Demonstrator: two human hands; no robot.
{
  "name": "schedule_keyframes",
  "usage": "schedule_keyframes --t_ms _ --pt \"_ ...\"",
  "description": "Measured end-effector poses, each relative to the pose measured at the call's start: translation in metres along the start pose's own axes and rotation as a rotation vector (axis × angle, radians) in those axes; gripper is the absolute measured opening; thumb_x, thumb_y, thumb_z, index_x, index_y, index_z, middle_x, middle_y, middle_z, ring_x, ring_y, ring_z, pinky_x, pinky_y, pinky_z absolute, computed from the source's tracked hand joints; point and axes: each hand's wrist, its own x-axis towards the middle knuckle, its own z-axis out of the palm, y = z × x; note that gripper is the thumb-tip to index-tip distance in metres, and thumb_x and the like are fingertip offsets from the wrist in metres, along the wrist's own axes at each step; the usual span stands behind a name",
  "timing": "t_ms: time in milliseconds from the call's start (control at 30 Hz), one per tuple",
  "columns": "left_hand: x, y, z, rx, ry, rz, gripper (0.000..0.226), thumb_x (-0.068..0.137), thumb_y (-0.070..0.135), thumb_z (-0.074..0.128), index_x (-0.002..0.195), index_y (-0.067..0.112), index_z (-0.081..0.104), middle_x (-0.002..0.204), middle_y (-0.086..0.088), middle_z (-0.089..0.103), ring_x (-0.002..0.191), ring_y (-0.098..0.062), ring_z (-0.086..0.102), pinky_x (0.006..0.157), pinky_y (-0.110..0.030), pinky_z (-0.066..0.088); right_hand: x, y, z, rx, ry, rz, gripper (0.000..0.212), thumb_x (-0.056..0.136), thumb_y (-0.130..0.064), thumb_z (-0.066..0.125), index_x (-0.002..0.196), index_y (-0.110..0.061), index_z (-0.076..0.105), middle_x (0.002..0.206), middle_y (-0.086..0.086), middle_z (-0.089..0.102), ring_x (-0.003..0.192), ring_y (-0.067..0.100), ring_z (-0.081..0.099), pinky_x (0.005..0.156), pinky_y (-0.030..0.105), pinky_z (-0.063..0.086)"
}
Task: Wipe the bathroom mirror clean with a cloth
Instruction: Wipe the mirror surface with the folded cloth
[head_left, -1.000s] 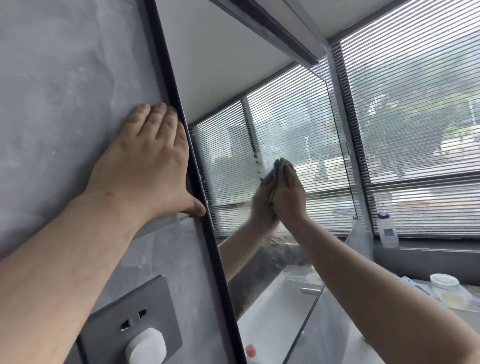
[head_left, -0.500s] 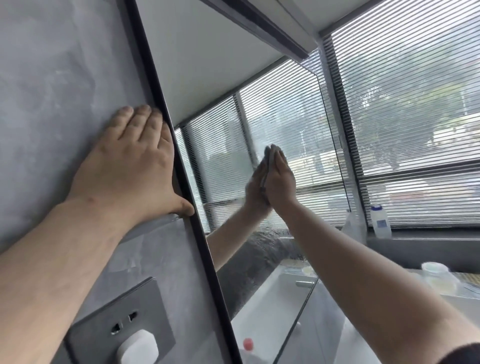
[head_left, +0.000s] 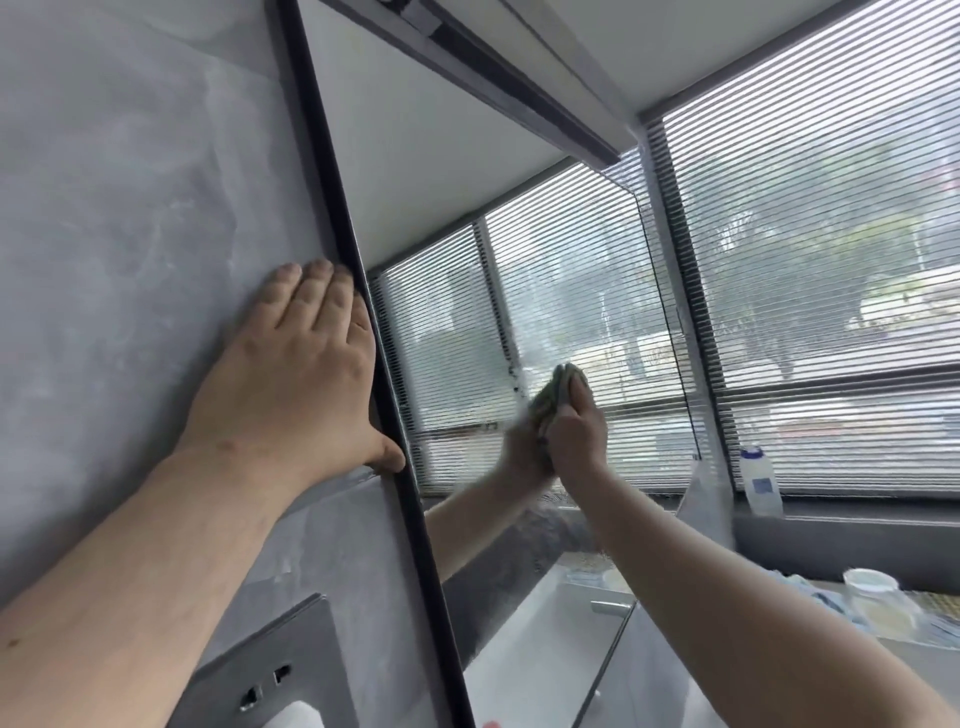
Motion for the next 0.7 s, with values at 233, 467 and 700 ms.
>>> schedule_keyframes --t_ms 233,467,700 --pt "-0.001 0.0 0.002 -0.038 0.021 0.001 0.152 0.046 0.101 0.041 0.153 -0.003 0.015 0.163 -0.019 0.015 0.152 -0.03 0.01 0.124 -0.045 0.001 0.005 -0.107 0.061 0.178 -0.128 -0.356 0.041 0.103 -0.035 0.048 0.136 -0.016 0.061 0.138 0.006 0.06 0.134 0.022 0.052 0.113 0.04 0.041" --pt "-0.002 0.001 0.002 -0.04 0.063 -0.002 0.152 0.043 0.1 0.04 0.151 -0.006 0.021 0.16 -0.021 0.023 0.15 -0.032 0.017 0.124 -0.044 0.006 0.013 -0.062 0.032 0.165 -0.078 -0.251 0.031 0.102 -0.026 0.053 0.129 -0.019 0.066 0.136 -0.007 0.063 0.131 0.001 0.051 0.115 0.033 0.039" --pt "0.002 0.002 0.014 -0.056 0.123 -0.023 0.152 0.033 0.098 0.053 0.138 -0.012 0.044 0.146 -0.026 0.045 0.14 -0.037 0.037 0.12 -0.046 0.016 -0.034 -0.007 -0.025 0.051 -0.018 0.008 0.049 0.11 -0.024 0.024 0.153 -0.003 0.03 0.156 0.021 0.034 0.148 0.038 0.026 0.121 0.044 0.019"
